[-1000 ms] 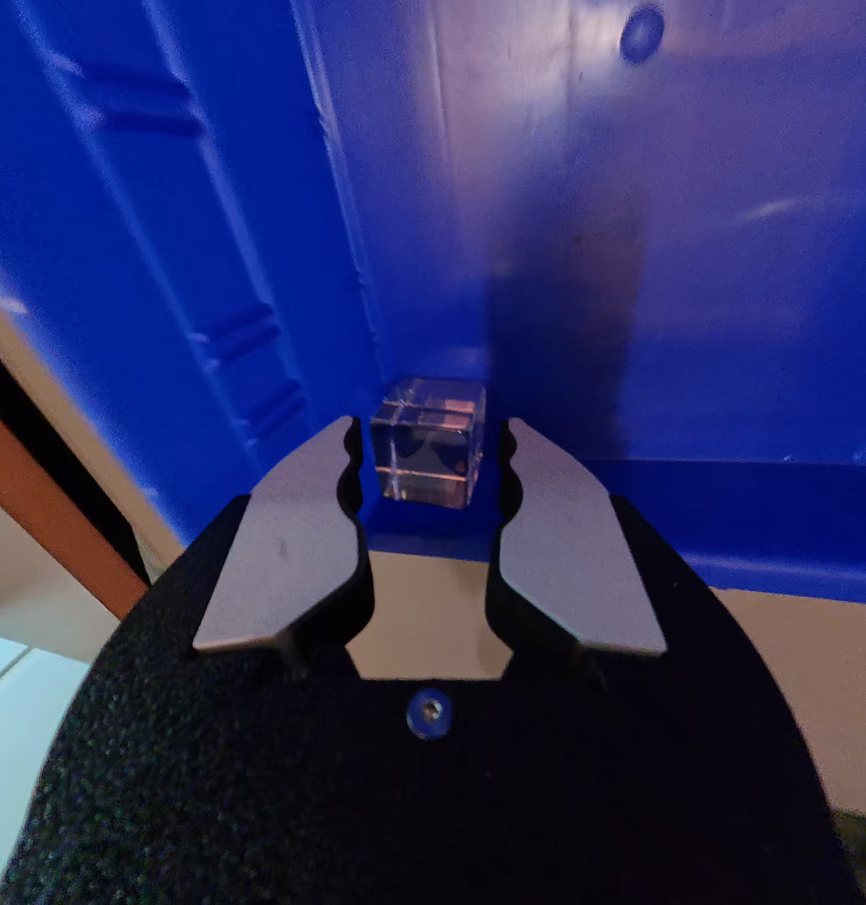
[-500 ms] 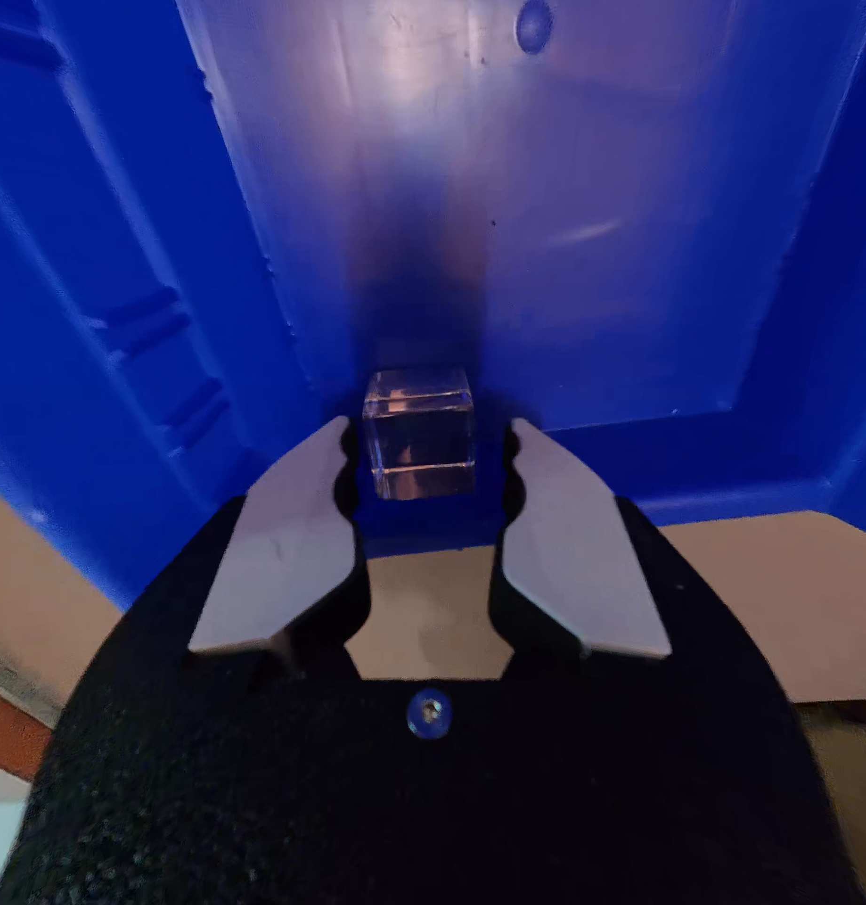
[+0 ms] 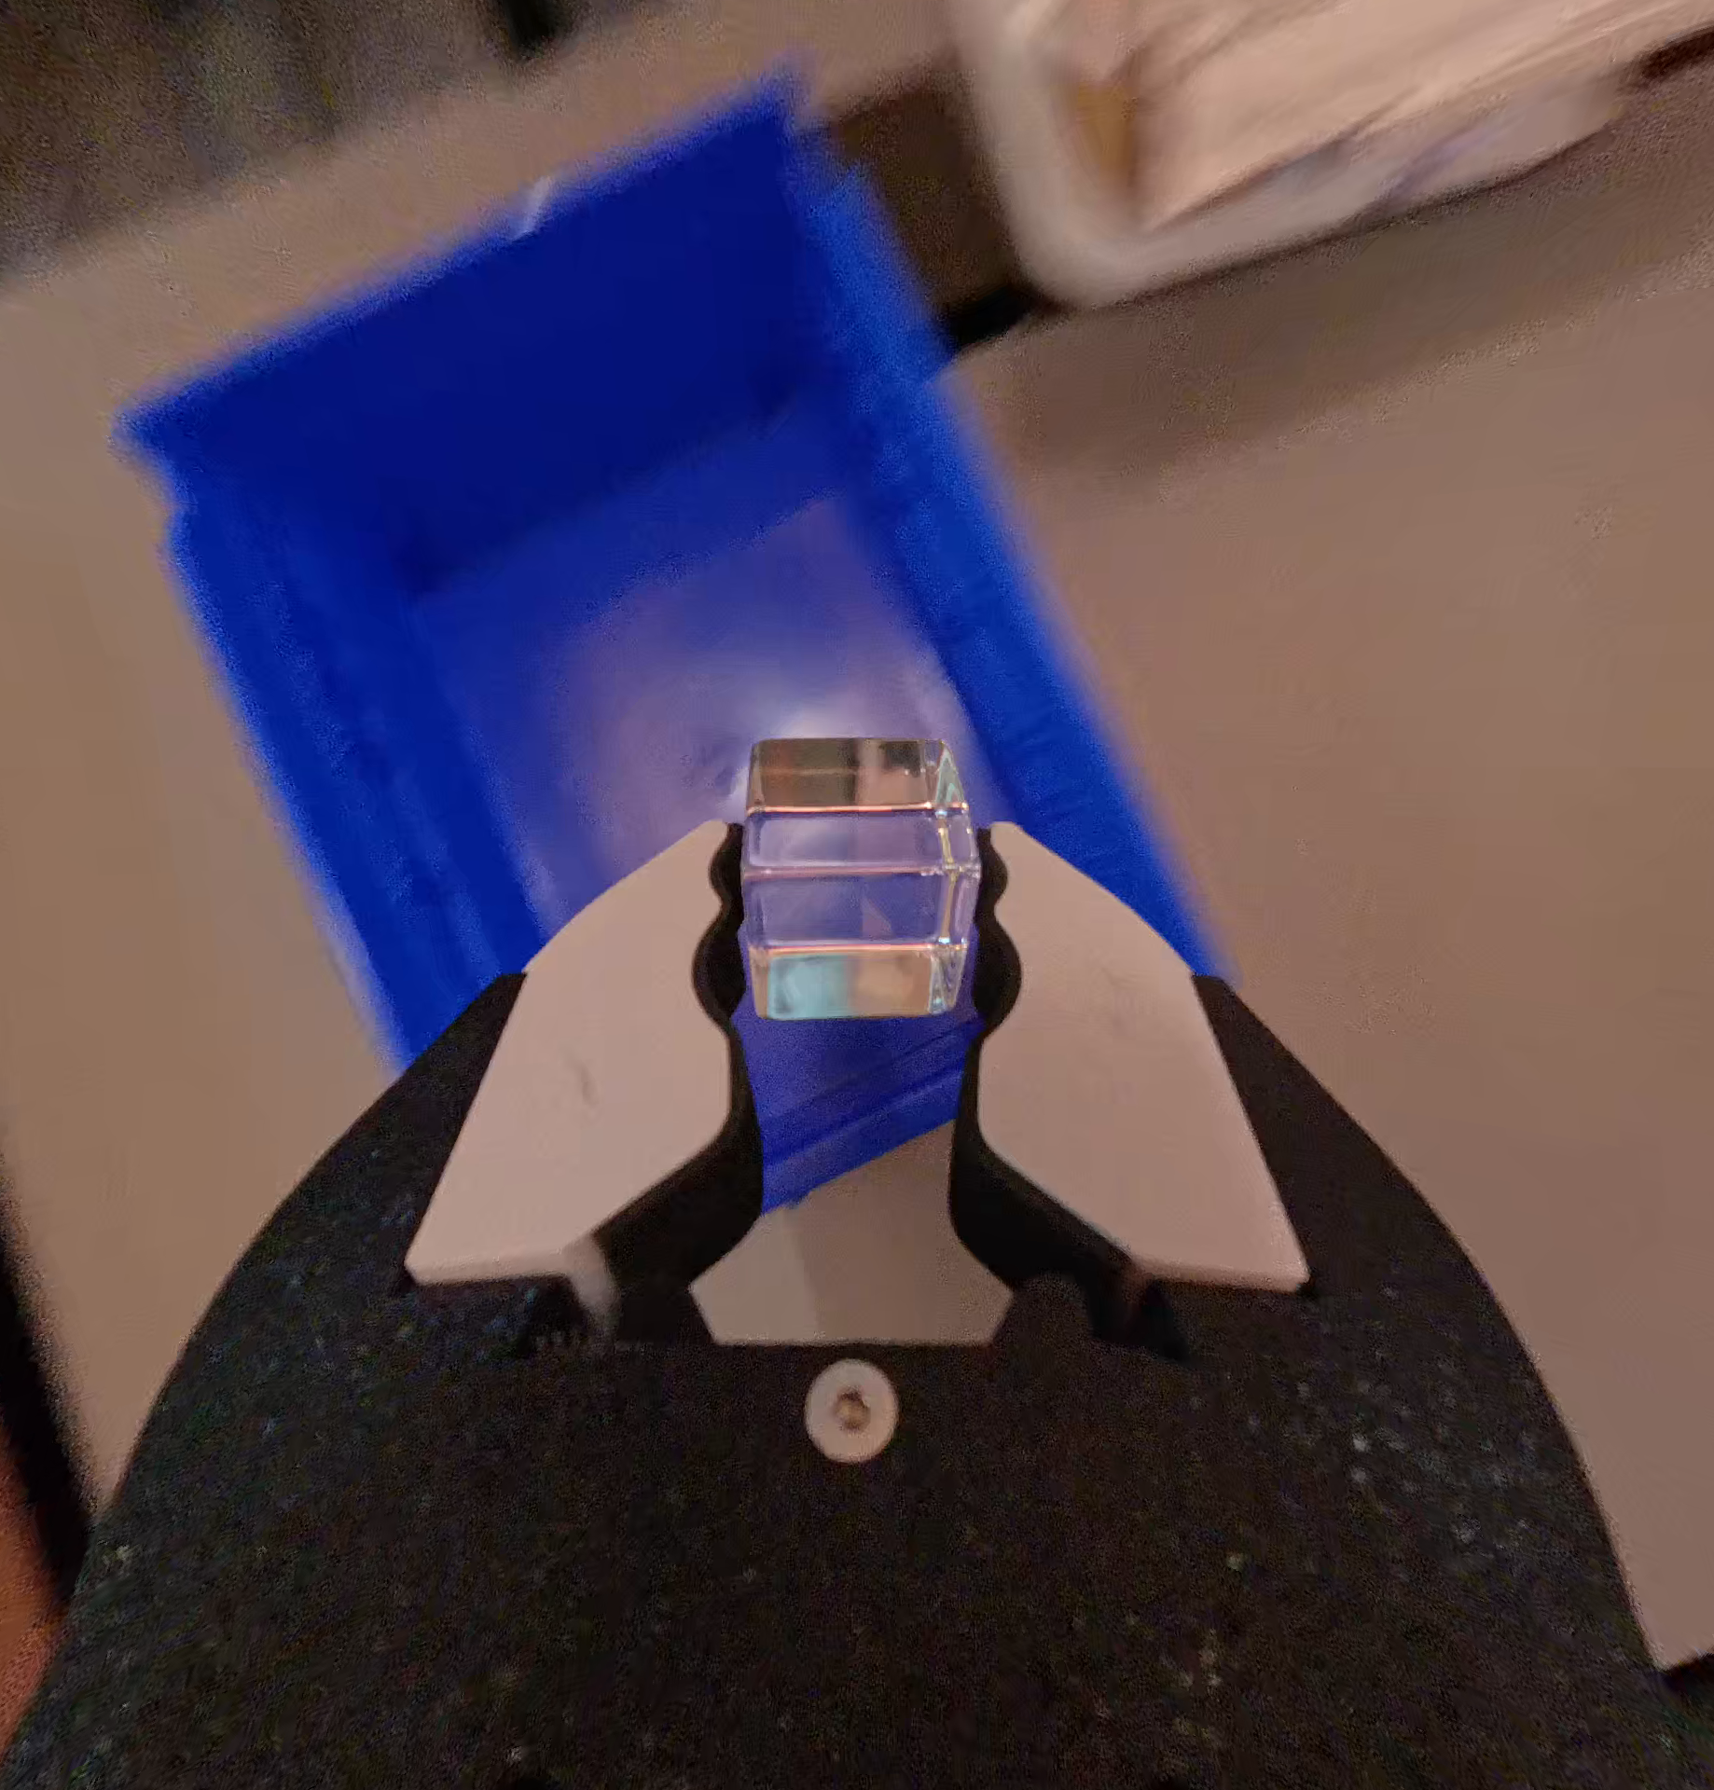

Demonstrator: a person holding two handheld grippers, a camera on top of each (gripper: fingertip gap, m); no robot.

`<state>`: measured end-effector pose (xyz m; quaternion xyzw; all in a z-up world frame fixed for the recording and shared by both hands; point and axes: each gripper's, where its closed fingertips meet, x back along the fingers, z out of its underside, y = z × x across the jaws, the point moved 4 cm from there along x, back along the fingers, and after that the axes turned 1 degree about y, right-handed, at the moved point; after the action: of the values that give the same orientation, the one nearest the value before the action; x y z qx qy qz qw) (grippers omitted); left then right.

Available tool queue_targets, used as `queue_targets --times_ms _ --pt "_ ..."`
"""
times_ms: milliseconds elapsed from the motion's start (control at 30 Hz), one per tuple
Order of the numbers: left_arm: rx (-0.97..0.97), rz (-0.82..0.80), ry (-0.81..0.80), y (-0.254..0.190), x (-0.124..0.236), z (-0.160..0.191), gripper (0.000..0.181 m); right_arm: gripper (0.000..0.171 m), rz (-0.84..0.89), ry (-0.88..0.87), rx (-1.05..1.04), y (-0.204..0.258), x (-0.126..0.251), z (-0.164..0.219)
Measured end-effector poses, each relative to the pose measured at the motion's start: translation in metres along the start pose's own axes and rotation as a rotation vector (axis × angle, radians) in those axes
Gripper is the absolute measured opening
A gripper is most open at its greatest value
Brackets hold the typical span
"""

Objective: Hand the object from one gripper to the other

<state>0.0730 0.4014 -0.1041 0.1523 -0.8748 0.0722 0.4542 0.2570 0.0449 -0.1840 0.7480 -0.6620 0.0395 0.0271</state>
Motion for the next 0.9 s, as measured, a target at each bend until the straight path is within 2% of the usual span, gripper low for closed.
queue_targets --times_ms 33,133,233,300,367,533,700,767,833,900 --pt "-0.055 0.101 -0.114 -0.024 0.013 -0.011 0.044 0.084 -0.065 -0.023 -0.06 0.008 -0.003 -0.002" --pt "-0.316 0.33 -0.461 -0.106 0.041 -0.024 0.044 0.084 -0.294 -0.138 -0.344 0.034 -0.011 -0.018" --pt "-0.575 0.484 -0.82 -0.189 0.052 -0.01 0.044 0.08 -0.504 -0.212 -0.655 0.05 -0.02 -0.032" --pt "-0.701 0.521 -0.987 -0.232 0.046 0.005 0.044 0.08 -0.636 -0.216 -0.815 0.059 -0.025 -0.035" --pt "-0.828 0.496 -1.078 -0.261 0.032 0.019 0.044 0.075 -0.731 -0.209 -0.923 0.064 -0.028 -0.036" --pt "-1.022 0.418 -1.094 -0.297 -0.01 0.043 0.044 0.07 -0.713 -0.145 -0.907 0.066 -0.033 -0.024" --pt "-1.09 0.361 -1.082 -0.3 -0.029 0.052 0.044 0.052 -0.662 -0.096 -0.792 0.063 -0.037 -0.011" --pt "-1.08 0.337 -1.078 -0.298 -0.033 0.053 0.044 0.044 -0.644 -0.076 -0.745 0.062 -0.039 -0.01" --pt "-1.018 0.326 -1.031 -0.294 -0.039 0.055 0.047 0.046 -0.531 -0.066 -0.609 0.058 -0.042 -0.008" --pt "-0.83 0.494 -0.965 -0.29 -0.037 0.056 0.065 0.046 -0.358 -0.018 -0.333 0.05 -0.042 -0.006"
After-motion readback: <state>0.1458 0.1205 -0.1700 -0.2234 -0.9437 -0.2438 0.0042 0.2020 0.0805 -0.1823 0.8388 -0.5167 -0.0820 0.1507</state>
